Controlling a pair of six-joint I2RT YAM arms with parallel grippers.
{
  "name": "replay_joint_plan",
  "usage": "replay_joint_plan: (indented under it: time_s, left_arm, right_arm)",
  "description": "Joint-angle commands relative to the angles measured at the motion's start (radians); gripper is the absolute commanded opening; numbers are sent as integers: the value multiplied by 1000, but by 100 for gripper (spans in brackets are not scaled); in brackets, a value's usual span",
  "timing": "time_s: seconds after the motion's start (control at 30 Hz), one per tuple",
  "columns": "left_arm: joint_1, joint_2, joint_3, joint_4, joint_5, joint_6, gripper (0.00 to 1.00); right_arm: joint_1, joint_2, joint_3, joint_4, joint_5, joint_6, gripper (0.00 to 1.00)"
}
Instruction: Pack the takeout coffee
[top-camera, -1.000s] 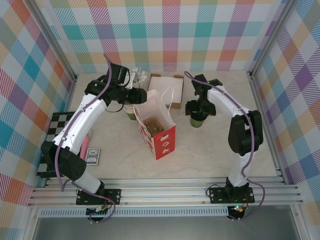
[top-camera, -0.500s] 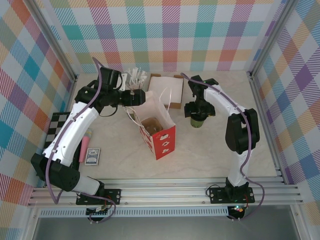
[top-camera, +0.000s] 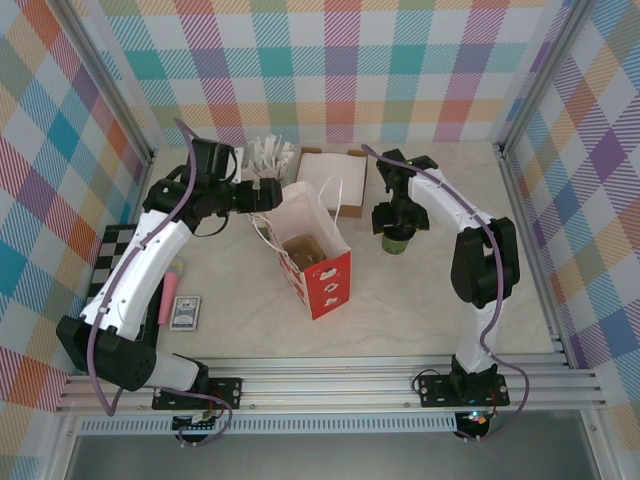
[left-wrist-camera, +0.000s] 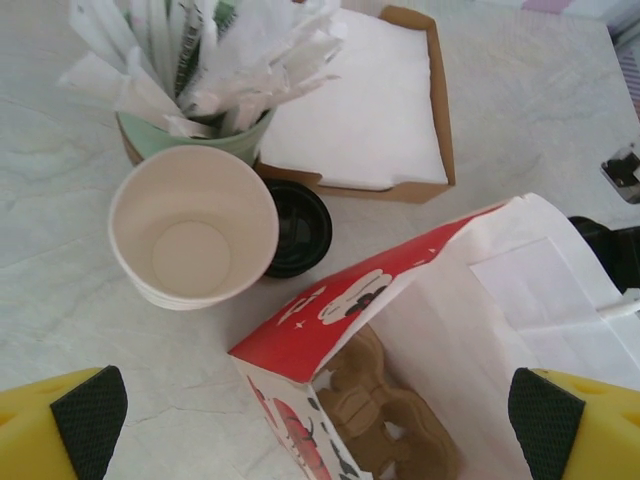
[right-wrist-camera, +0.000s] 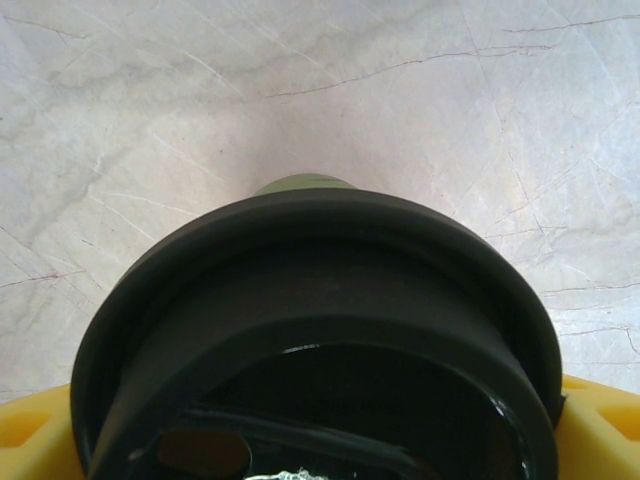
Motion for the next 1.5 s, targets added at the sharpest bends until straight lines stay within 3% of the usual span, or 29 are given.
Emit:
replay_joint_plan:
  time_s: [0.0,0.07,0.27,0.67,1.2,1.33,1.47]
  left_arm:
    - [22,-46,-27,38,-51,-30,100]
    - [30,-53,-37,46,-54,-36,100]
    - [44,-64,-51,48,-68,-53,100]
    - [61,-116,-105,97,-202,-110,100]
    - [62,-120,-136,125,-223,-159,100]
    - [62,-120,-128,127,-191,-164,100]
    - [62,-121,-118,129,-144,-161,100]
  right_arm:
    - [8,-53,-9,-7,11,-23,83]
    - [8,-53,-16,-13,13,-27,85]
    - [8,-72,-51,5,16,-13,72]
    - [9,-184,-145,42,11,-23,68]
    - [24,-254,-252,75,-29,-54,68]
    - [30,-314,-245,48,-33,-54,69]
    - [48,-387,-204,-21,-17,-70,64]
